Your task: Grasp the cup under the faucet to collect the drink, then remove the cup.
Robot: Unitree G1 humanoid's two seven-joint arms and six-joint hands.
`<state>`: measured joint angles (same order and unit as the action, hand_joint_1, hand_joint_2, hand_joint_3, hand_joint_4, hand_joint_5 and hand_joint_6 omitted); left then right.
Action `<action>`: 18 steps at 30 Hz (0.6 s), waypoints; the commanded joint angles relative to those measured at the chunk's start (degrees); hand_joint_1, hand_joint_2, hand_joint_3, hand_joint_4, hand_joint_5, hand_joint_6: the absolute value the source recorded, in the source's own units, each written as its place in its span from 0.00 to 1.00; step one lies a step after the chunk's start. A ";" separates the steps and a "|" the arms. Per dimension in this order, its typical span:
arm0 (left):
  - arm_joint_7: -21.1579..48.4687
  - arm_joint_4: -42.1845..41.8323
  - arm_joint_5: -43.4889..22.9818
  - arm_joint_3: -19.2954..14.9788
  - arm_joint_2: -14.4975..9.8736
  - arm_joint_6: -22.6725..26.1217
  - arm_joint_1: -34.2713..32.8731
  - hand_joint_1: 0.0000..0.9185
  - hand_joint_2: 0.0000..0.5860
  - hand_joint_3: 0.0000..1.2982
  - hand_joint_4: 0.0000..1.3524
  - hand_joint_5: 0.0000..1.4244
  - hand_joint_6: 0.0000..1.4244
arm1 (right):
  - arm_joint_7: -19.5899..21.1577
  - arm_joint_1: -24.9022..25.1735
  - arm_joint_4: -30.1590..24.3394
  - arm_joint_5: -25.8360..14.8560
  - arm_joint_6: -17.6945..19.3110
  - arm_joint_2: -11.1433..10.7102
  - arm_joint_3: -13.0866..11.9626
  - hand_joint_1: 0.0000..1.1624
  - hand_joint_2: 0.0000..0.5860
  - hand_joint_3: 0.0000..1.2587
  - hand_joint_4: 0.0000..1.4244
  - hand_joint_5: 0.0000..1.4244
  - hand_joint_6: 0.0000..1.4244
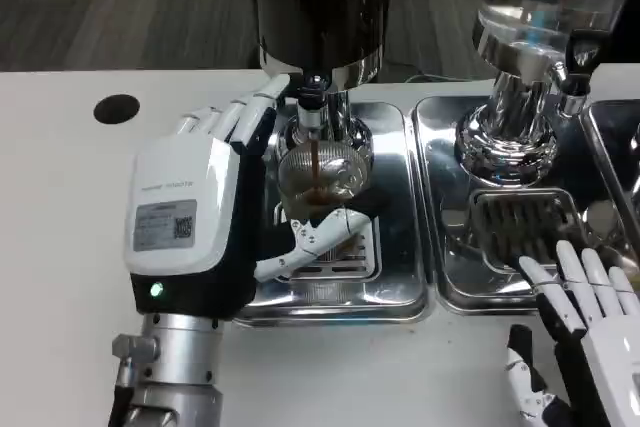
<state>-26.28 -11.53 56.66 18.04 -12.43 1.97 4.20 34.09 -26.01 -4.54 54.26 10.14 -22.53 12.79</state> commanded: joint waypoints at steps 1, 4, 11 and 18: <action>0.25 1.45 -0.12 0.29 -0.16 0.07 1.32 0.00 0.11 0.28 0.24 0.29 0.24 | 0.38 -0.14 -0.37 0.11 -0.07 -0.10 -0.14 0.22 0.98 0.14 0.00 0.00 0.02; 0.32 1.29 -0.15 0.22 -0.19 0.09 1.24 0.00 0.11 0.28 0.24 0.29 0.24 | 0.38 -0.23 -0.40 0.09 -0.11 -0.06 -0.16 0.24 0.96 0.14 0.00 0.00 0.02; 0.26 0.85 -0.18 0.01 -0.22 0.10 1.27 0.00 0.11 0.28 0.23 0.29 0.24 | 0.52 -0.32 -0.27 0.09 -0.03 -0.12 -0.19 0.24 0.97 0.14 0.00 0.00 0.02; 0.28 -1.11 0.25 -1.20 -0.60 0.51 1.23 0.00 0.11 0.19 0.11 0.24 0.23 | 0.38 -0.14 -0.36 -0.11 0.11 -0.19 -0.32 0.25 0.97 0.14 0.00 0.00 0.02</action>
<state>-26.40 -11.86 56.68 17.74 -12.48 1.93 4.36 34.09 -26.05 -4.57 54.29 10.14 -22.53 12.72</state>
